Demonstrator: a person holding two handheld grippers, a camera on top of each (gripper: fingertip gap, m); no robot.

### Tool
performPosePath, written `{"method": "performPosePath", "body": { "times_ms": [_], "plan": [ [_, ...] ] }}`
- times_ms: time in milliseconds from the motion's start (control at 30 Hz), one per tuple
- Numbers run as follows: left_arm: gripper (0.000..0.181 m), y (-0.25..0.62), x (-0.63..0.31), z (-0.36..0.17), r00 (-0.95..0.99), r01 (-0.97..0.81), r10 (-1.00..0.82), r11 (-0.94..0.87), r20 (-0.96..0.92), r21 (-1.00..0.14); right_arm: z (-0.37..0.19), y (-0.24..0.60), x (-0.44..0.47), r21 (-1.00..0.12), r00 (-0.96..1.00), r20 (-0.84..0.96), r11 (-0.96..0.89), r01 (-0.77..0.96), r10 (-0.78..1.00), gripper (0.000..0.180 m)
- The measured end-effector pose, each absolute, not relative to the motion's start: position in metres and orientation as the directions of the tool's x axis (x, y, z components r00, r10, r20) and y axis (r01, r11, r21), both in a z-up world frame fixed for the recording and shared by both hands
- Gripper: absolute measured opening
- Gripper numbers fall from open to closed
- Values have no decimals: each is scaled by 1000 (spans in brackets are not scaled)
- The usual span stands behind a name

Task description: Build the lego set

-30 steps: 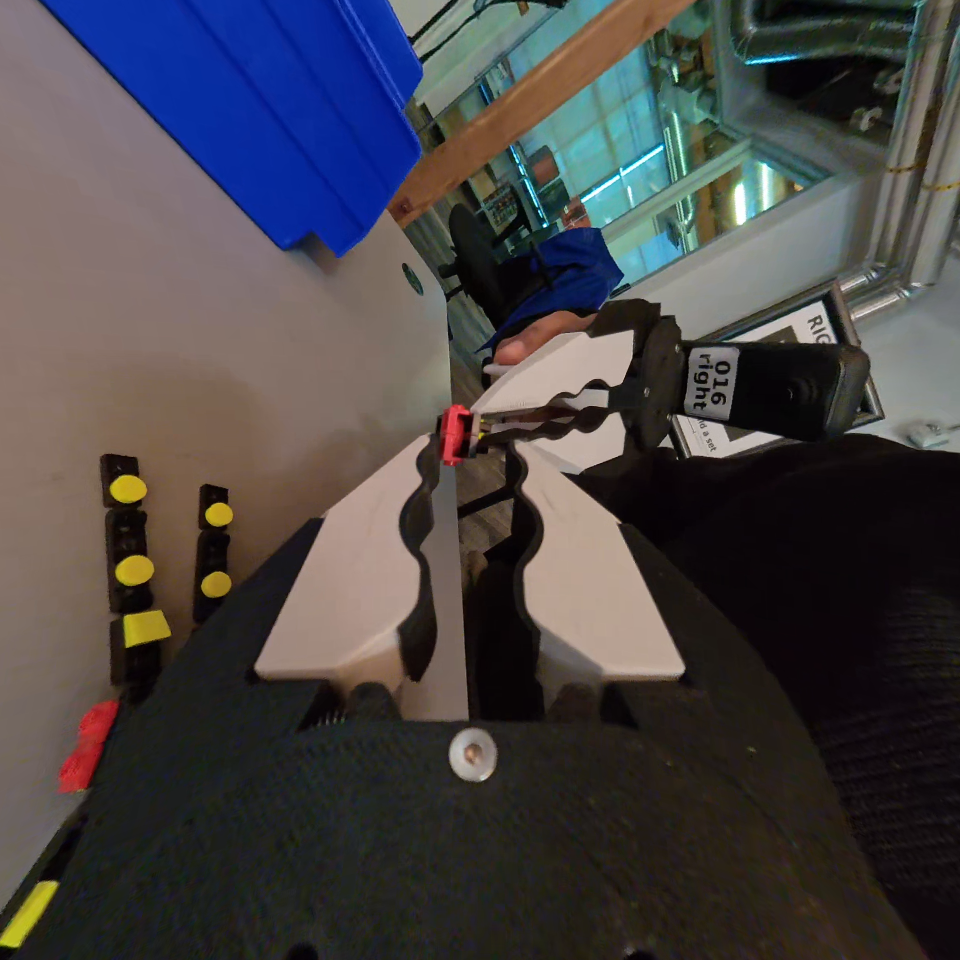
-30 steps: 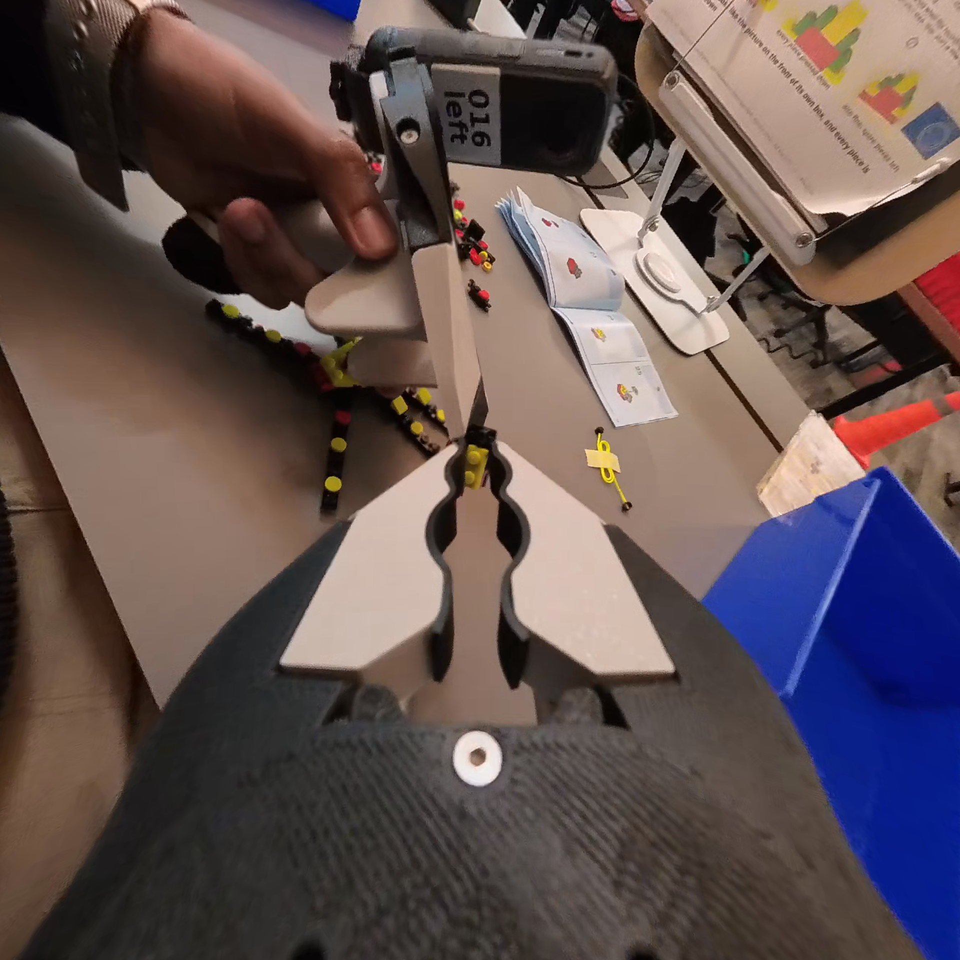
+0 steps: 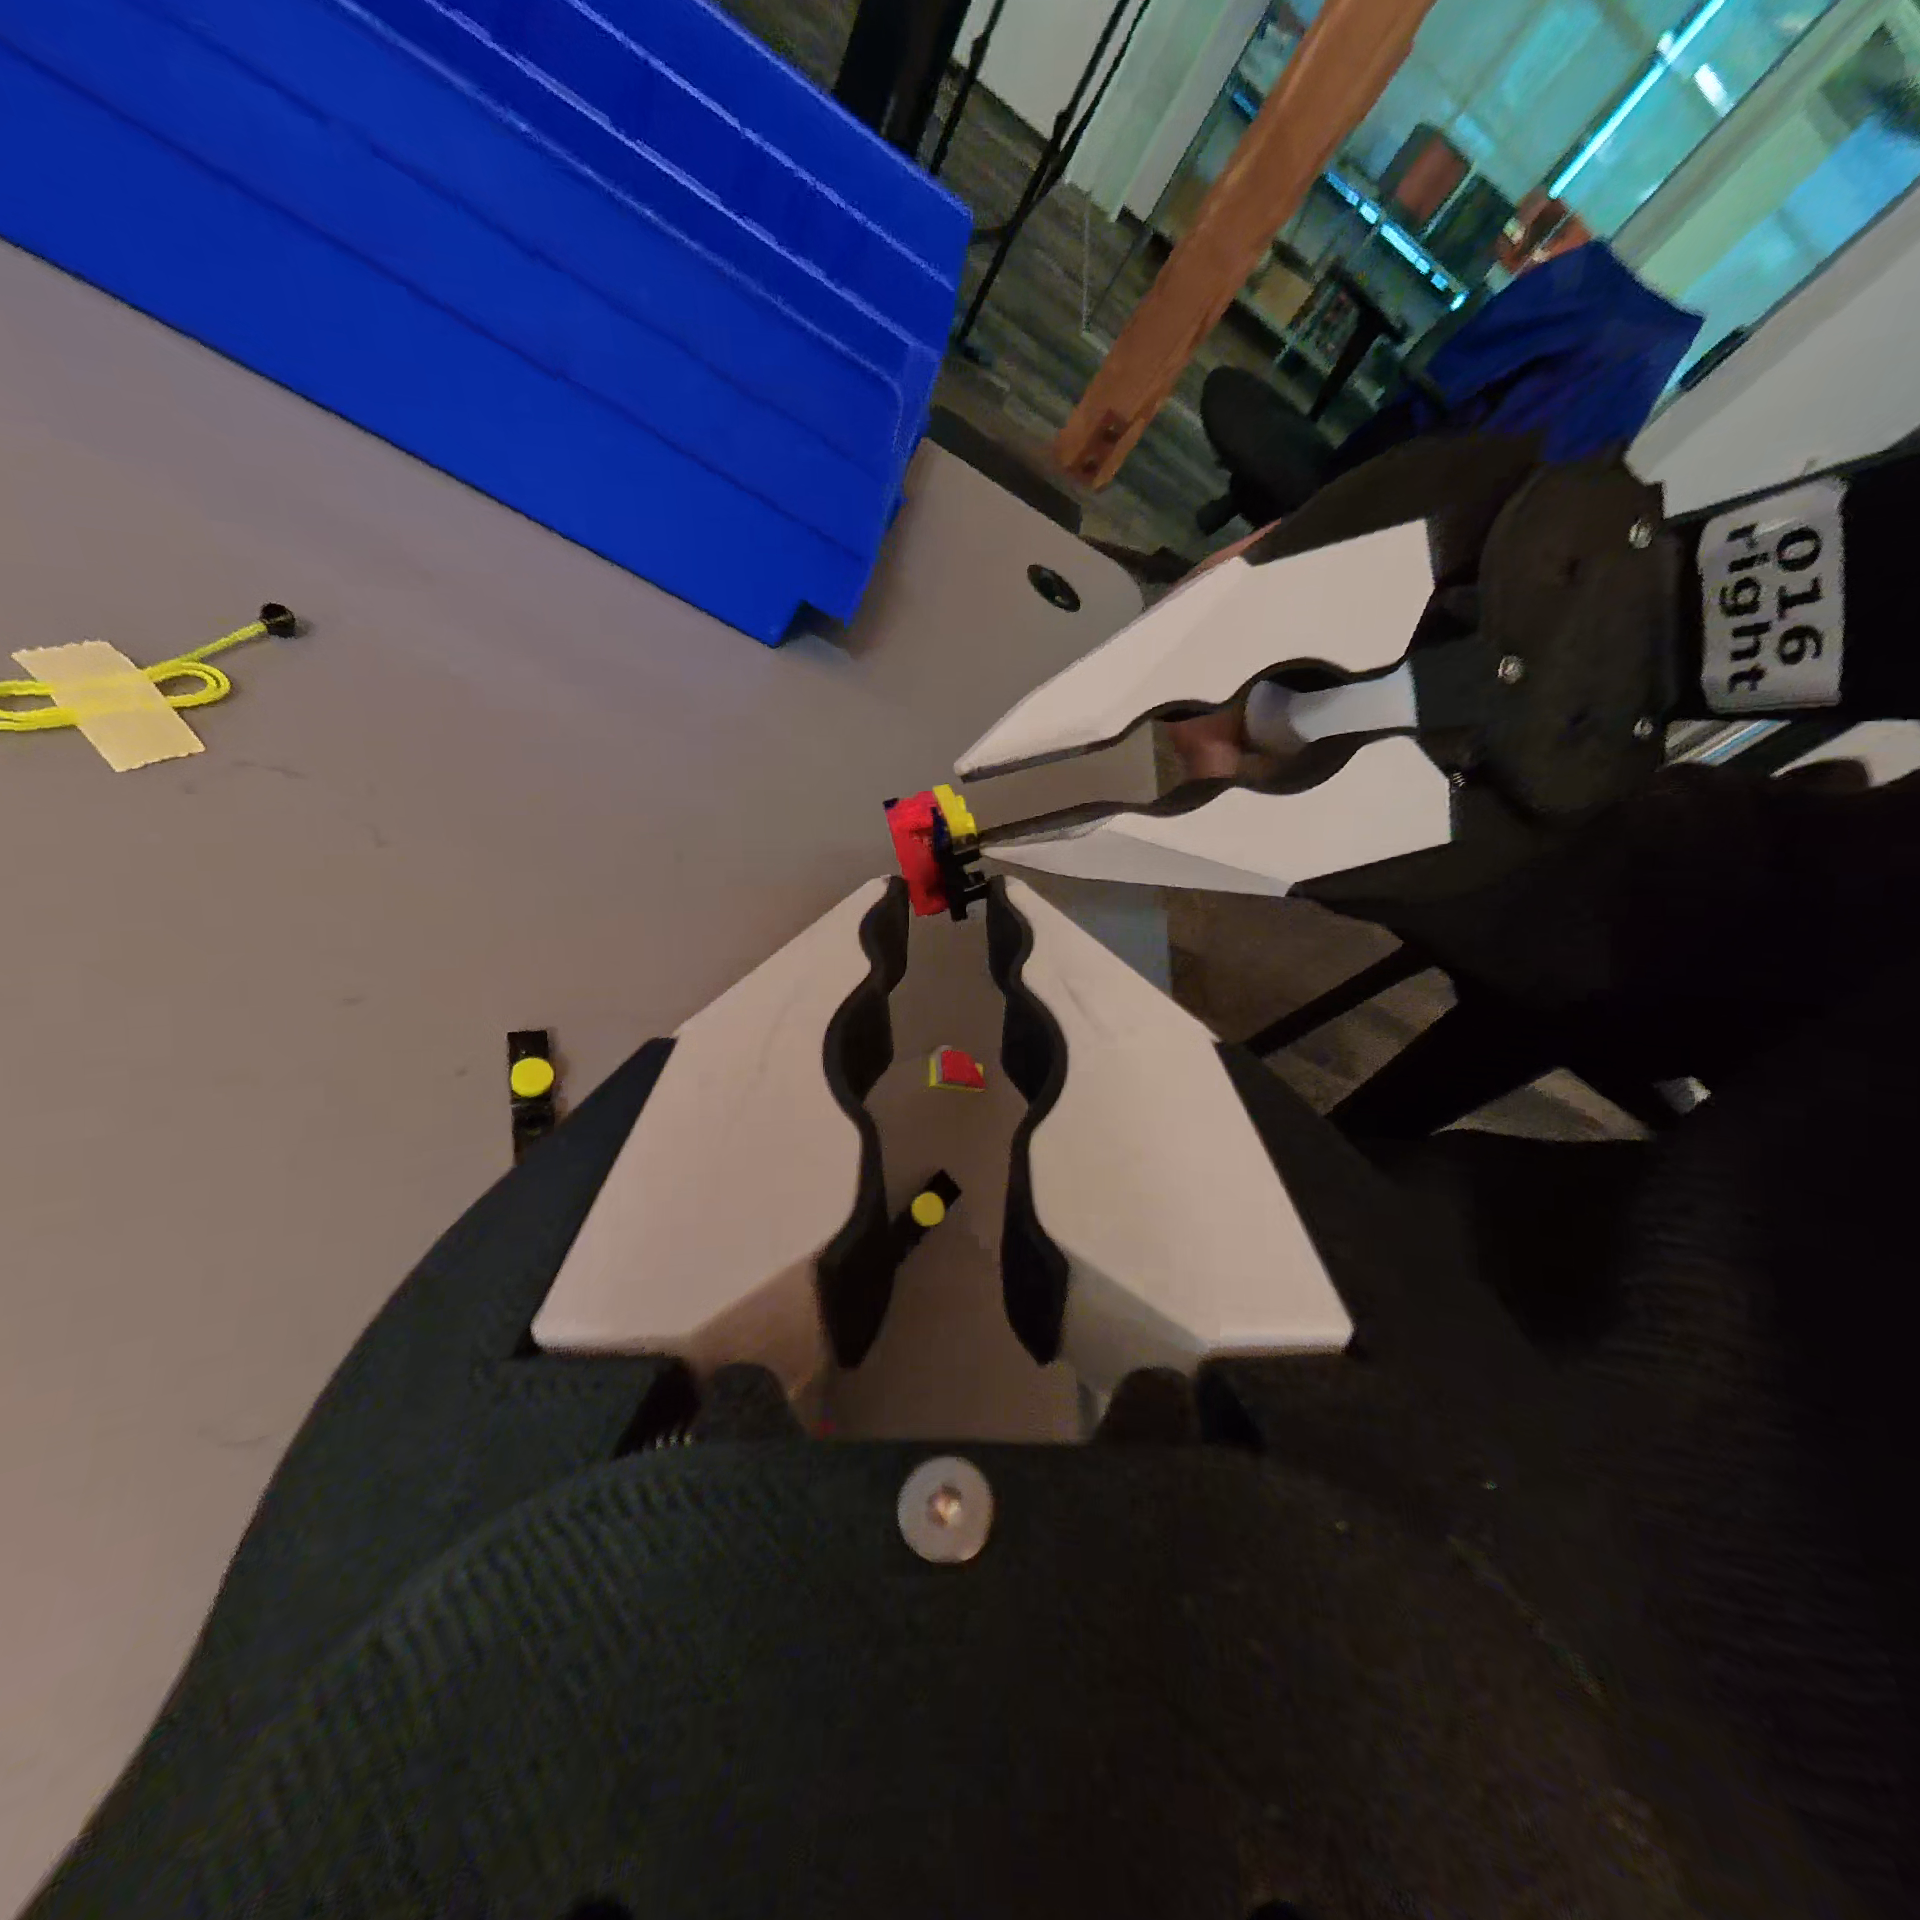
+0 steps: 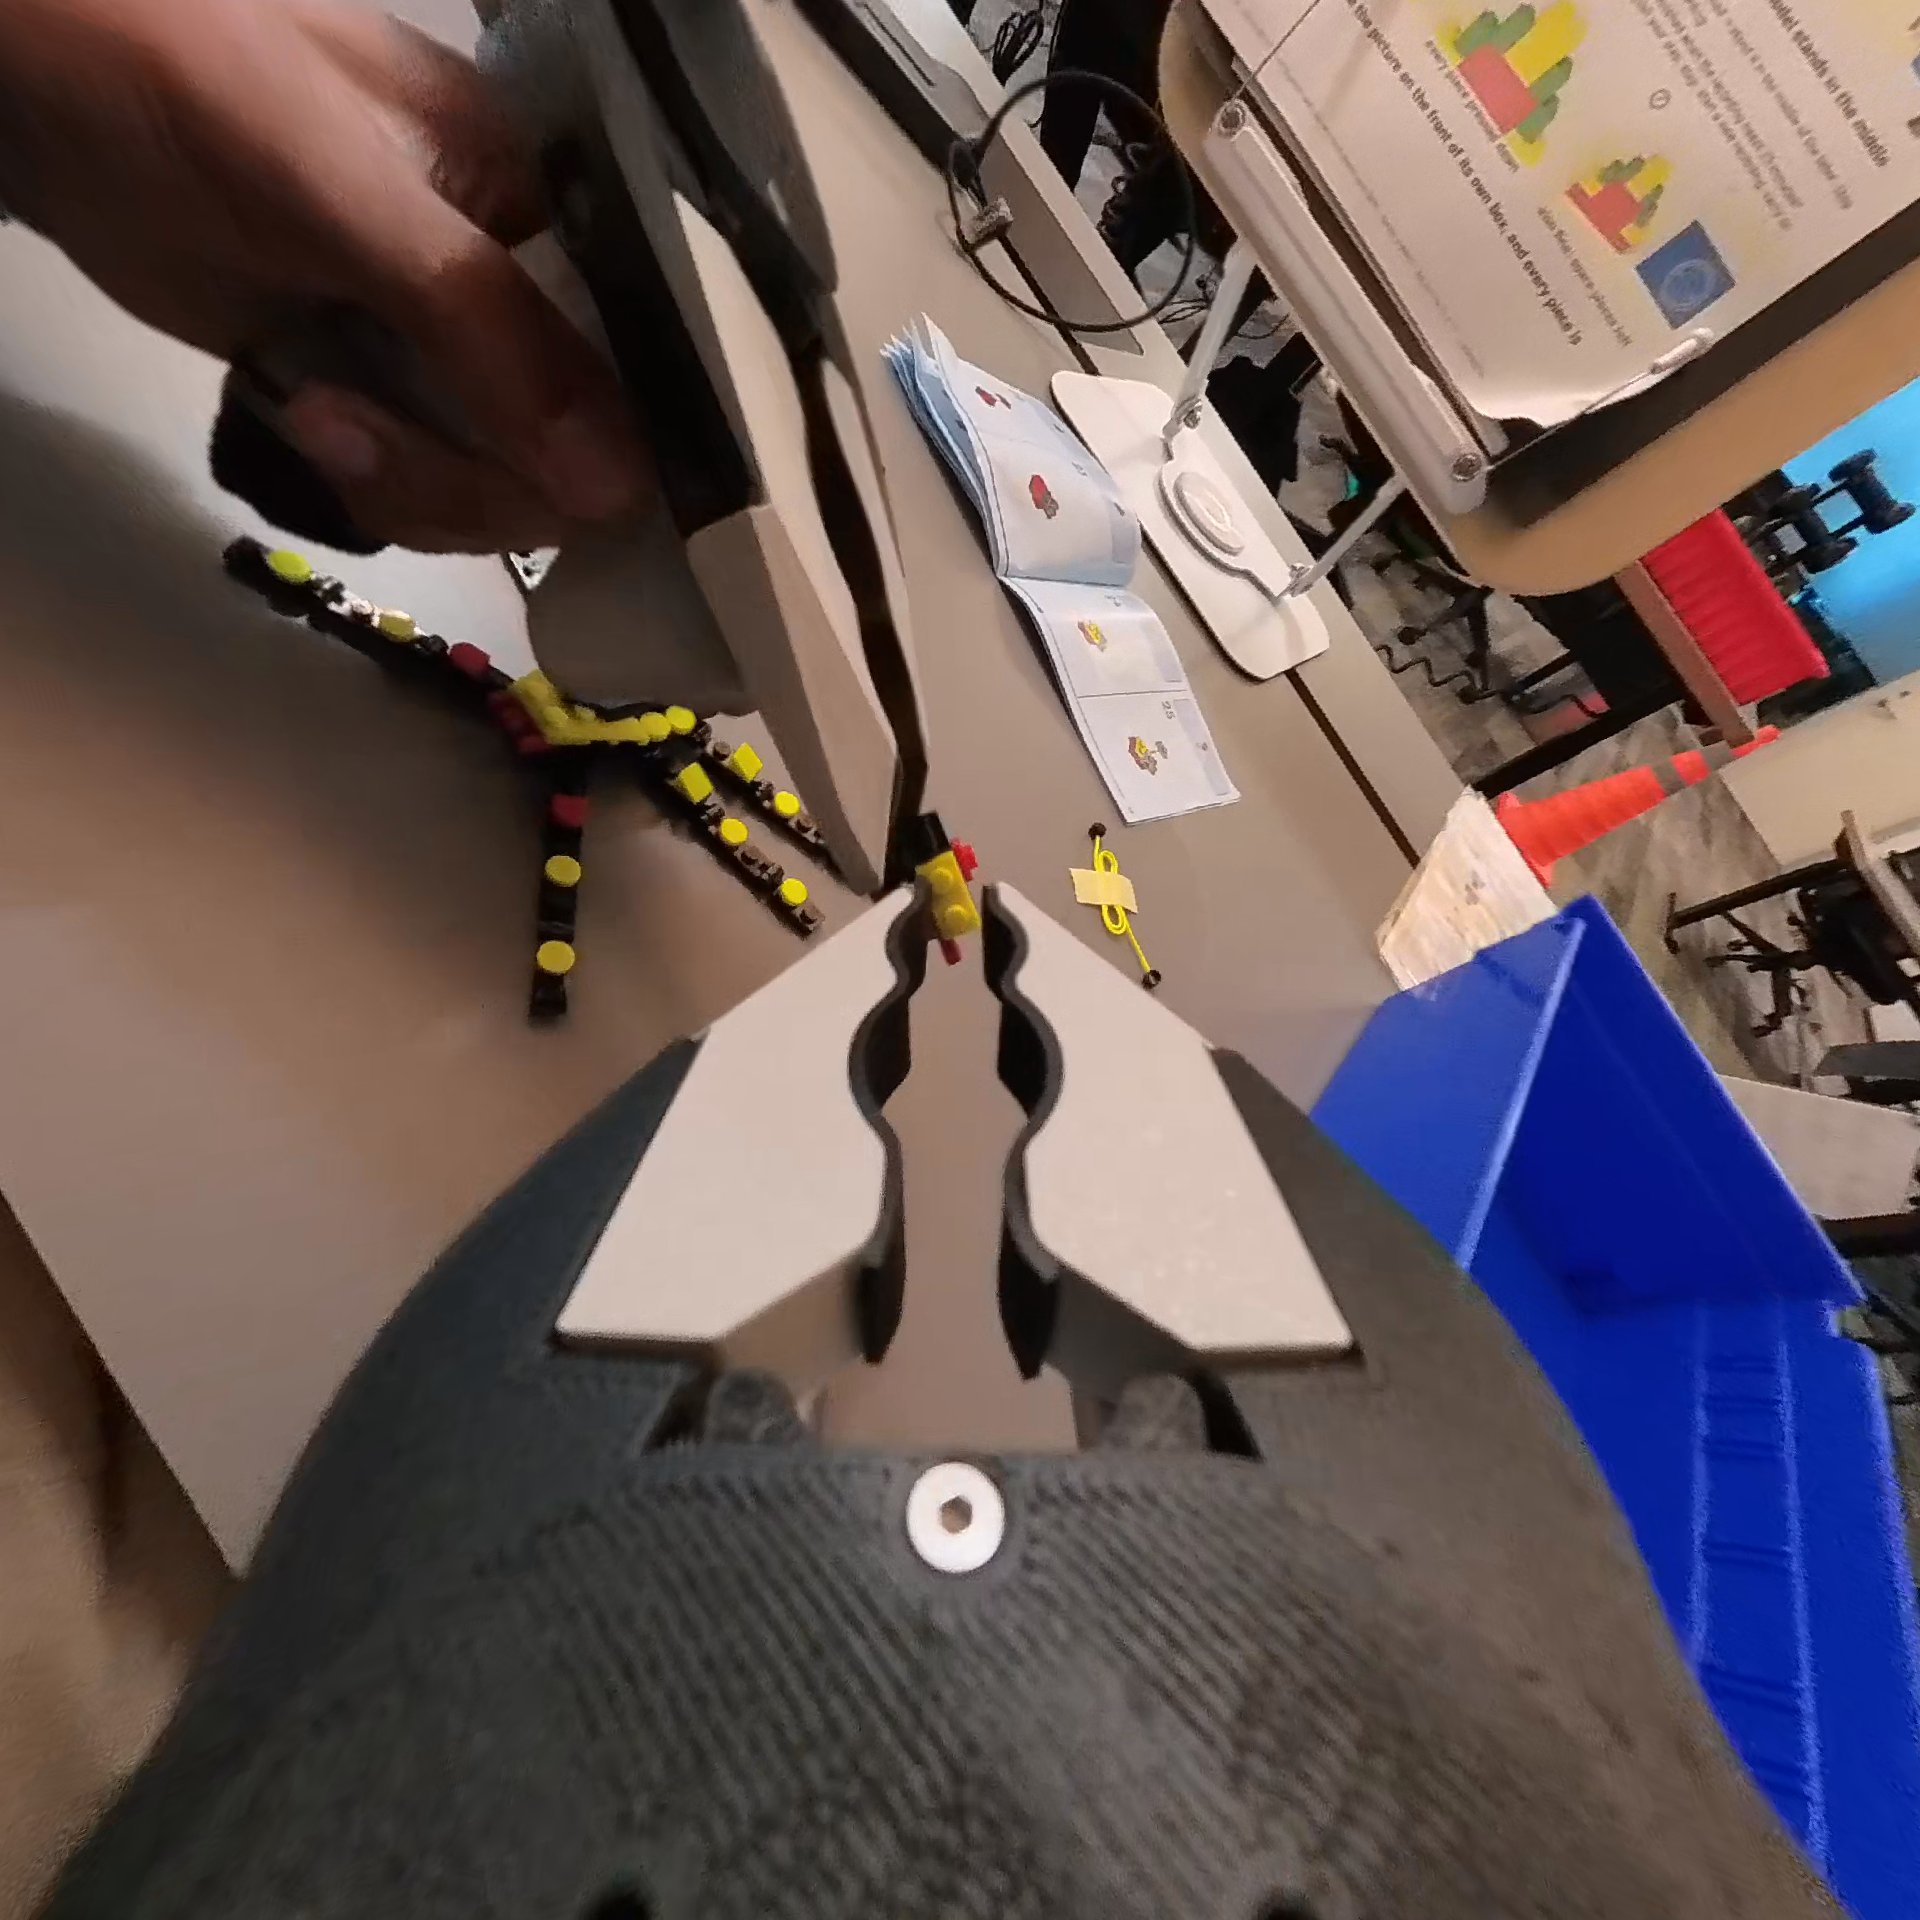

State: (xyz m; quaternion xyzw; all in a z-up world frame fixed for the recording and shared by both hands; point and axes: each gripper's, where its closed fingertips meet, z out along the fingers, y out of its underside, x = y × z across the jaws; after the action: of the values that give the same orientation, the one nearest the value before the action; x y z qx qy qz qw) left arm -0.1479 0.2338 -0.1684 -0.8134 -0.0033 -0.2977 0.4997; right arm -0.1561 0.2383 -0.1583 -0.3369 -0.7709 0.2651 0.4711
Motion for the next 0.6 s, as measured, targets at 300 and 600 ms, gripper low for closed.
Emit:
{"method": "performPosePath", "body": {
  "times_ms": [300, 600],
  "plan": [
    [12, 232, -148, -170, 835, 267, -300, -512, 462, -816, -167, 237, -155, -674, -355, 589, 684, 279, 726, 9],
    [19, 235, -146, -167, 818, 319, -299, -476, 492, -820, -162, 239, -158, -765, -326, 473, 565, 308, 818, 6]
  ]
}}
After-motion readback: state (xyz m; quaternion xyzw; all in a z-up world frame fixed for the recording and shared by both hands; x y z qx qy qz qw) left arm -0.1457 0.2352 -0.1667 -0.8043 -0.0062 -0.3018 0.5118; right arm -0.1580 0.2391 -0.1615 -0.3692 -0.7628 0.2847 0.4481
